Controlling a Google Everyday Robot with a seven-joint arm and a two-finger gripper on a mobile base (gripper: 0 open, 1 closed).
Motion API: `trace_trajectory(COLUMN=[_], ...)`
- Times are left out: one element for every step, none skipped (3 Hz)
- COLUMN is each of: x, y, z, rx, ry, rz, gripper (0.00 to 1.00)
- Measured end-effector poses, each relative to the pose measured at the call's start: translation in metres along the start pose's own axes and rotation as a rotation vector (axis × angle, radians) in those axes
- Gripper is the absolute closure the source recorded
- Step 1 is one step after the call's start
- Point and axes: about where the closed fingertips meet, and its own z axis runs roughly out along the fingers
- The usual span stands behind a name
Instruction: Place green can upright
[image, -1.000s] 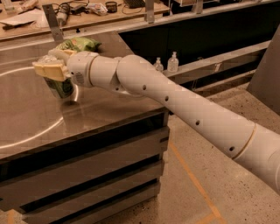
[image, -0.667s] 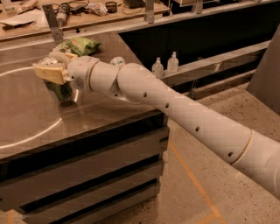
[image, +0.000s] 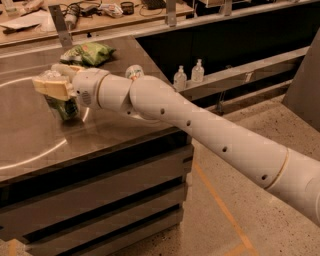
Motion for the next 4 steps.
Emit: trace_trajectory(x=[0.0033,0.0073,0.0093,0.0054], y=[0.0029,0.0032,0.0028,-0.0012], z=[0.0004,-0.0004,-0.0018,-0.007], rx=[0.001,0.003,0.006,0.011], ry=[0.012,0.018,0.026,0.05], rz=[0.013,0.022,0.019,-0.003], gripper=[0.38,0.15,0.0,0.0])
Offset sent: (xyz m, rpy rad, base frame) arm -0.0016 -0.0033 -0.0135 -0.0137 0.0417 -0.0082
